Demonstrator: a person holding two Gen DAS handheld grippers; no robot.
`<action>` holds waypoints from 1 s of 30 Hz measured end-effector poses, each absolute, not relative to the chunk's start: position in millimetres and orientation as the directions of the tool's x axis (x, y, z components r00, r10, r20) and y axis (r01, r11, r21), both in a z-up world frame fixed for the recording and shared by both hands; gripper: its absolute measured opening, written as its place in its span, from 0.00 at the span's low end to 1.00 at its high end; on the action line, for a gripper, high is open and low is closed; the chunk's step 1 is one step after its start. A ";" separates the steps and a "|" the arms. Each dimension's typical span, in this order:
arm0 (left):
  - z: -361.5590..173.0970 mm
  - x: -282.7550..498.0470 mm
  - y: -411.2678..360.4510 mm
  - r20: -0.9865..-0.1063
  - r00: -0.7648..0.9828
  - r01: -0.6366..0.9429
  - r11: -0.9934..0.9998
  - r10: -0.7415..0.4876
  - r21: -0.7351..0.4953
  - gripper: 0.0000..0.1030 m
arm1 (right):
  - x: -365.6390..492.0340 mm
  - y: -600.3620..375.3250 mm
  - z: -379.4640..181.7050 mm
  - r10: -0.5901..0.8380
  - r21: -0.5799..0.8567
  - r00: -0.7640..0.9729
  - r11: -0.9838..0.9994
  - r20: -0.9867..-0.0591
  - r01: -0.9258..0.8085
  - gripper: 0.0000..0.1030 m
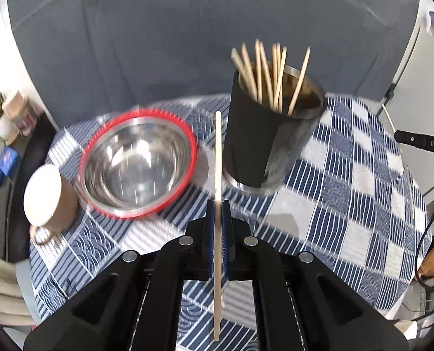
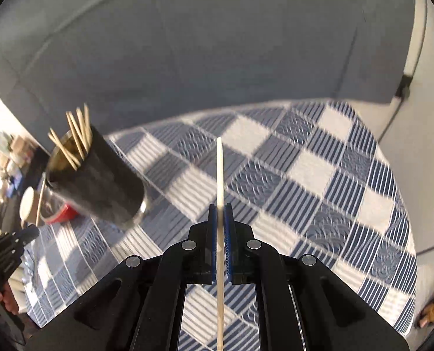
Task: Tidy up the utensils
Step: 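Lift the left gripper's stick over the black holder while the right gripper carries its stick there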
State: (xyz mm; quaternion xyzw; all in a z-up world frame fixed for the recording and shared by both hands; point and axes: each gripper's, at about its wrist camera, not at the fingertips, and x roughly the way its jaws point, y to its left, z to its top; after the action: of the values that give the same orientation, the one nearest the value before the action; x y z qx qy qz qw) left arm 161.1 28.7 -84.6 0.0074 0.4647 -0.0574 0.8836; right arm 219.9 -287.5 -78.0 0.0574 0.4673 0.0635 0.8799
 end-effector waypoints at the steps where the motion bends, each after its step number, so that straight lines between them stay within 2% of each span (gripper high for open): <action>1: -76.7 164.8 27.7 -0.813 0.574 0.108 0.993 -0.094 -0.039 0.05 | 223.2 -285.6 -70.4 0.172 0.162 0.568 0.984 -0.805 -0.067 0.04; 9: -25.9 190.9 21.9 -0.756 0.650 0.112 0.994 -0.074 -0.001 0.05 | 235.2 -257.4 -24.2 0.213 0.134 0.648 0.976 -0.731 -0.170 0.04; 16: 3.7 214.4 18.6 -0.715 0.693 0.121 0.993 -0.090 -0.008 0.05 | 252.0 -233.0 4.1 0.292 0.200 0.678 0.957 -0.675 -0.212 0.04; 30: 22.2 247.3 -15.4 -0.651 0.737 0.184 0.981 -0.181 -0.064 0.05 | 280.0 -189.3 22.1 0.396 0.231 0.723 0.918 -0.566 -0.322 0.04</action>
State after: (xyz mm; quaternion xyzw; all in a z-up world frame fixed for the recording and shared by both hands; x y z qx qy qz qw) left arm 247.3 -15.4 22.2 0.0023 0.3493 -0.0980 0.9319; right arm 280.0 -189.3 22.1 0.0583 0.3180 0.1939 0.9262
